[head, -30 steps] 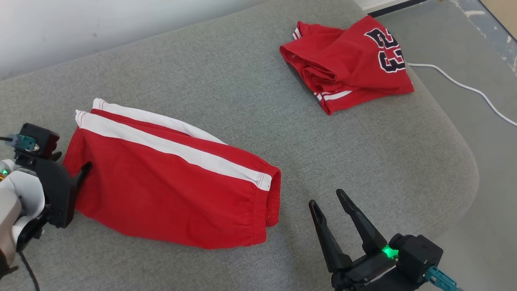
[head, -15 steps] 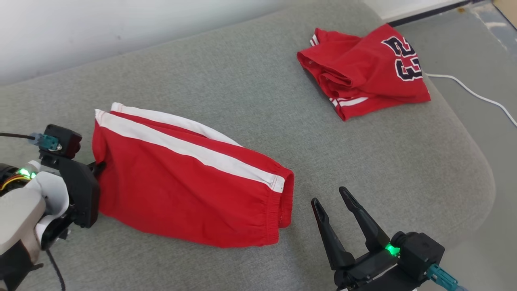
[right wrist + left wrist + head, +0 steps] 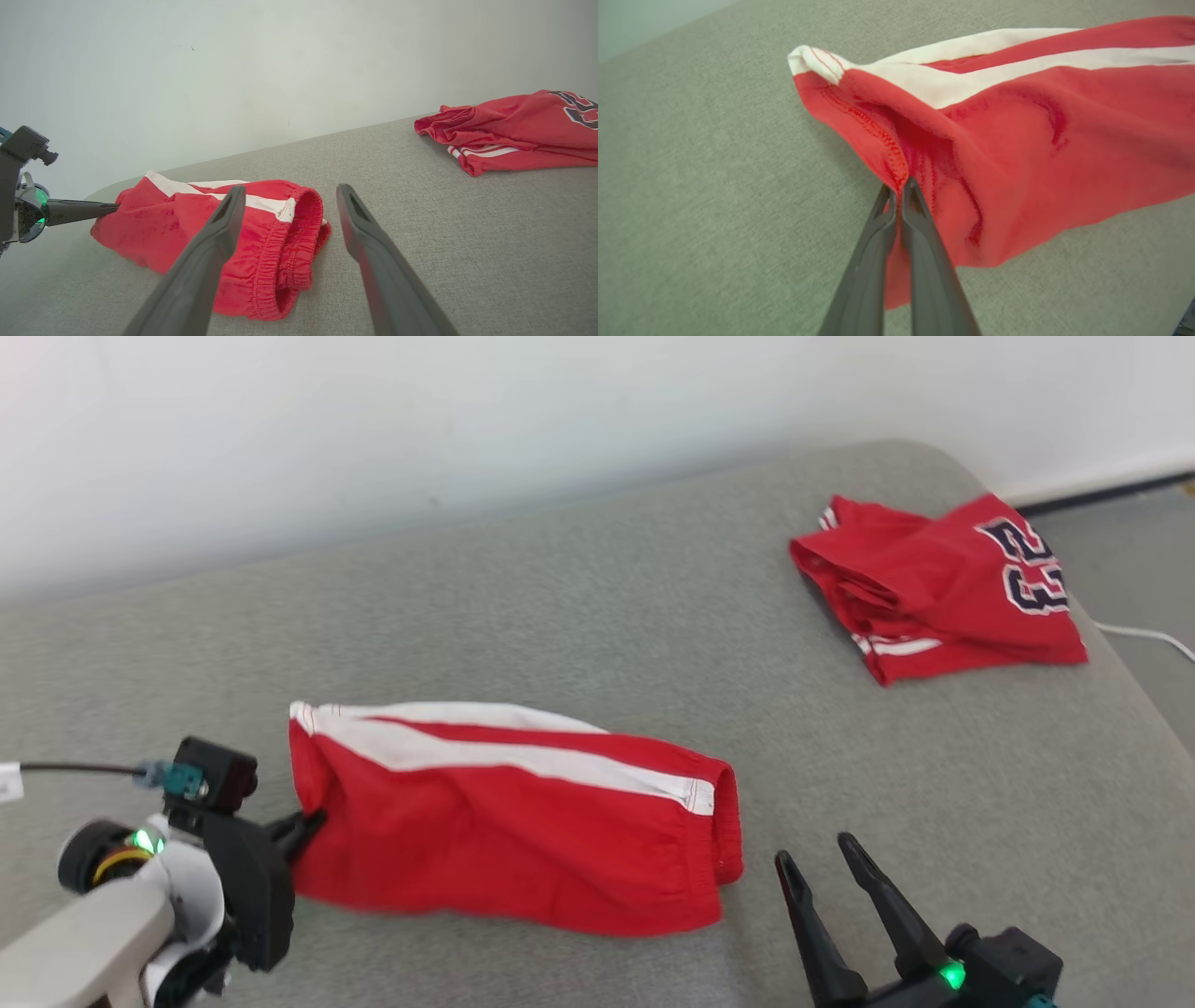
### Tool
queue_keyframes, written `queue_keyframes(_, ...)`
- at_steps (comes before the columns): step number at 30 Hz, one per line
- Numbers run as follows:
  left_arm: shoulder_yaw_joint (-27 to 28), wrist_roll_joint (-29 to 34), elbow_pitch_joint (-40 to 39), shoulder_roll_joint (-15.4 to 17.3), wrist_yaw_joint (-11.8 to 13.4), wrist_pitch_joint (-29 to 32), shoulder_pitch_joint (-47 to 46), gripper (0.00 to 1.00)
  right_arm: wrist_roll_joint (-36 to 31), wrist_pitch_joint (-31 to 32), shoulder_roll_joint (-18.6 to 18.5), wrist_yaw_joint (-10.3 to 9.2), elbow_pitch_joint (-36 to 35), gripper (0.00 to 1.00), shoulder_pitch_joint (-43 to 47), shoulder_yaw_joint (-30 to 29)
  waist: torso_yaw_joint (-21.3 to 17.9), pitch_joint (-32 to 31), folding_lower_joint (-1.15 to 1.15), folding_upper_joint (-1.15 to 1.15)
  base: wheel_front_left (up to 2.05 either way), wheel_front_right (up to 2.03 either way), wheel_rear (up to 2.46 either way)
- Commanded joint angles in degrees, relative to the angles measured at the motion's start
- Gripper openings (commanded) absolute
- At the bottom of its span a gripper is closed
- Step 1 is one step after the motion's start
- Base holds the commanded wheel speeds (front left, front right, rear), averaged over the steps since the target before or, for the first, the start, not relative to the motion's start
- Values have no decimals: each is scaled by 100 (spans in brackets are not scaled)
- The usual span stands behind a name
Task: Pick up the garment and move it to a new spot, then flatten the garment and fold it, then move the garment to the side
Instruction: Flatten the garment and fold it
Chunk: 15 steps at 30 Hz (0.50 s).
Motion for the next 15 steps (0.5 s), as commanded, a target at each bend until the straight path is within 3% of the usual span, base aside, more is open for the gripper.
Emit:
queue_keyframes(1, -11, -68, -67, 50, 16, -41, 178, 0, -14, -2, -24, -16, 15, 100, 122, -51, 468, -445, 1, 0, 0, 0, 0)
queue_keyframes(7, 27, -331, -531, 232, 181, -153, 729, 0, -27, -2, -54, -16, 65, 100, 382, -216, 752, -635, 1, 0, 0, 0, 0)
queue_keyframes(15, -5, -295, -822, 169, 491, -528, 1370, 0, -96, -2, -62, -16, 147, 100, 423, -300, 805, -634, 1, 0, 0, 0, 0)
